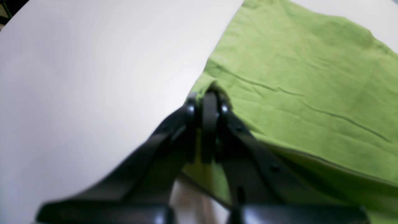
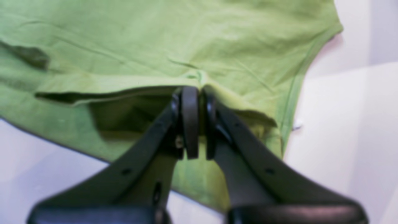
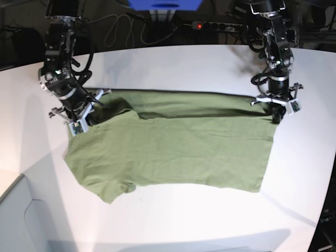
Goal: Fold the T-shirt properly
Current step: 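Drag the held hem further toward the robot, stretching the shirt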
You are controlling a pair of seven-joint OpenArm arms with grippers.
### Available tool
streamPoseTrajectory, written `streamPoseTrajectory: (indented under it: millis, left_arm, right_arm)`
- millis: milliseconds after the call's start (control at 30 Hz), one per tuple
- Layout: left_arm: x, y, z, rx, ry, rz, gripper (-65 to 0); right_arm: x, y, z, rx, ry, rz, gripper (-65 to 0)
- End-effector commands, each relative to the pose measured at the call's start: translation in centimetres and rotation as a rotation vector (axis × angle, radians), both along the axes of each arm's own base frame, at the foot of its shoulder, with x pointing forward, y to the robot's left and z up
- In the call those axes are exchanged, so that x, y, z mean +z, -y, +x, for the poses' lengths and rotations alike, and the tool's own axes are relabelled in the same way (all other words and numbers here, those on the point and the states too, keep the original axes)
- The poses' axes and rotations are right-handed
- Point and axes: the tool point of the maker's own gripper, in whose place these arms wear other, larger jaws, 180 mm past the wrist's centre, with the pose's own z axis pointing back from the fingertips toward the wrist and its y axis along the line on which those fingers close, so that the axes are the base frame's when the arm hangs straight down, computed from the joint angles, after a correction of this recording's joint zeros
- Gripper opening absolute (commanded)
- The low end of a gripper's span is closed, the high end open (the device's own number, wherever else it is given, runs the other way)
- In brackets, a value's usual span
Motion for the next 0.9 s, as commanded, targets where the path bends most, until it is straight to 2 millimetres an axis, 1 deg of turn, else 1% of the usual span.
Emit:
streamPoseTrajectory:
  millis: [0,100,133,200,267,400,467,533,567,633,700,767,867]
  left_arm:
    - [1.6,-0.4,0.7,0.004,0.055,0.017,-65.0]
    - [1.1,-0.4,0.6,0.005,0.030,0.007,-65.0]
    - [0.8,-0.2,0.9,0.001,0.006,-0.006,-62.9]
    - [0.4,-0.3,1.2,0.005,-0.040,-0.027,-54.7]
    - [0.3,-0.1,1.4,0.001,-0.056,-0.034,-47.8]
    - [0.9,0.1,1.6,-0.009,-0.041,-0.029,-37.4]
    - [1.3,0.1,1.5,-0.009,-0.033,-0.023,-36.2]
    - [1.5,0.1,1.3,-0.007,-0.031,-0.019,-36.1]
    - [1.1,-0.1,0.6,-0.001,-0.045,-0.017,-36.1]
    - [0.9,-1.3,-0.4,0.029,-0.057,-0.010,-36.1]
    - [0.3,-1.8,-1.1,0.045,-0.073,-0.013,-36.1]
    - [-0.1,-2.0,-1.4,0.054,-0.085,-0.016,-36.1]
    - [-0.4,-2.0,-2.1,0.051,-0.099,-0.012,-36.0]
  right_arm:
    - [1.7,-0.1,1.2,0.007,0.065,0.008,-64.9]
    - [1.5,0.0,1.3,0.006,0.060,0.009,-64.9]
    - [1.5,0.0,1.2,0.006,0.057,0.009,-64.8]
    - [1.3,0.0,1.2,0.005,0.052,0.006,-63.6]
    - [1.2,0.2,1.0,0.002,0.048,0.005,-58.2]
    - [1.5,0.3,1.0,0.000,0.057,0.004,-40.0]
    - [1.6,0.2,1.1,0.000,0.061,0.005,-32.3]
    - [1.8,0.3,1.0,0.001,0.067,0.001,-28.0]
    - [1.9,0.3,0.7,0.003,0.067,-0.001,-27.8]
    - [2.4,0.2,0.3,0.006,0.079,-0.006,-27.8]
    - [2.7,0.8,-0.4,-0.009,0.082,-0.015,-27.8]
    - [2.8,1.4,-0.8,-0.029,0.083,-0.019,-27.8]
    - [2.2,2.3,-1.8,-0.053,0.060,-0.028,-27.8]
